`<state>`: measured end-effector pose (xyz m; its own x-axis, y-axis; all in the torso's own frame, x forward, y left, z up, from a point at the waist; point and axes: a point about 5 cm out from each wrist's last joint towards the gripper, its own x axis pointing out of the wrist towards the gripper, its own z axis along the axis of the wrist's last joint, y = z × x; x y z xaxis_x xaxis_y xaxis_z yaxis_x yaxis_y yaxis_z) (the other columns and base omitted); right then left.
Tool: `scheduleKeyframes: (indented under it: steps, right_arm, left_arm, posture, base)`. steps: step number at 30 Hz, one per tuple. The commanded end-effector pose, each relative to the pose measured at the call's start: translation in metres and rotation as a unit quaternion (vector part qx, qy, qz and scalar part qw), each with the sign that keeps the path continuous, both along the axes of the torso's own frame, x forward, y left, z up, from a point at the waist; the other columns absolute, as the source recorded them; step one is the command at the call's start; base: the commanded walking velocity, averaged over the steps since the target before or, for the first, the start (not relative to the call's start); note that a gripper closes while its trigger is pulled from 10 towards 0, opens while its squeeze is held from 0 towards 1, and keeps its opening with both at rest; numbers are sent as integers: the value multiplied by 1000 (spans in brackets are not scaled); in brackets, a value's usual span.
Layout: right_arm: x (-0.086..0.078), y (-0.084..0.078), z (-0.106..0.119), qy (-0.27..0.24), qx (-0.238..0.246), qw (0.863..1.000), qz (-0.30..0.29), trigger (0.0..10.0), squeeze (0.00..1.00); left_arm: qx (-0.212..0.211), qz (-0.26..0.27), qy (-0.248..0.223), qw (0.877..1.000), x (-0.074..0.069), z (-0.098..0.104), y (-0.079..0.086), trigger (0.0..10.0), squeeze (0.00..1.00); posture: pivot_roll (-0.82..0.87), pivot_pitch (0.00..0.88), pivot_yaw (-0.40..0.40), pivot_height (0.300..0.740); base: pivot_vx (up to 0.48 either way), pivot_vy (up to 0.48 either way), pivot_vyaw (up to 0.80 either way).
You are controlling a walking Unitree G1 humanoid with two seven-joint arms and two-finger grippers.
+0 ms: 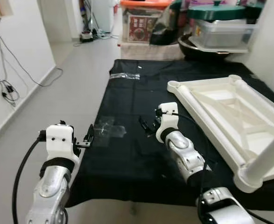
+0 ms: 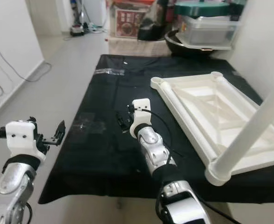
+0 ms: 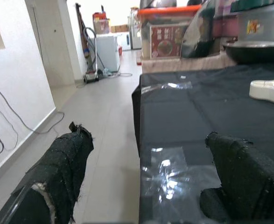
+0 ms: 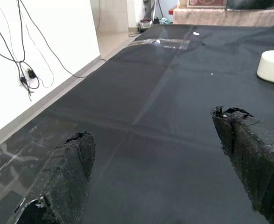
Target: Building children table
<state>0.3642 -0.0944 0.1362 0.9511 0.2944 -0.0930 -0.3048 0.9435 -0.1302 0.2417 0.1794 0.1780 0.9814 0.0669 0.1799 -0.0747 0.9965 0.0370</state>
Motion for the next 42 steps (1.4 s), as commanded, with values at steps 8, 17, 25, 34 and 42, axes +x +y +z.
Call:
scheduleKeyframes:
  steps: [8, 17, 25, 34, 42]
  right_arm:
    - [3, -5, 0, 7, -8, 1000, -25, 10000, 0]
    - [4, -6, 0, 7, -13, 999, -30, 10000, 0]
    - [9, -25, -1, 15, -40, 997, -70, 10000, 0]
    - [18, -66, 1, 56, -76, 987, -132, 10000, 0]
    - [9, -89, -30, 187, -84, 976, -71, 10000, 0]
  left_arm:
    - [-18, -11, -16, 1000, -2, 2, -1, 10000, 0]
    - [-22, -21, -20, 999, -2, 2, -7, 10000, 0]
    - [-26, -23, -22, 999, -3, 1, -8, 10000, 0]
    - [-20, -25, -20, 999, -4, 1, -8, 10000, 0]
    - [-19, -25, -25, 999, -1, 1, -9, 10000, 0]
  posture:
    - [104, 0, -81, 740]
    - [99, 0, -85, 740]
    - [96, 0, -86, 740]
    - [94, 0, -86, 740]
    - [94, 0, -91, 740]
  base:
    - [454, 0, 0]
    - [267, 0, 0]
    - [0, 0, 0]
    - [0, 0, 0]
    - [0, 0, 0]
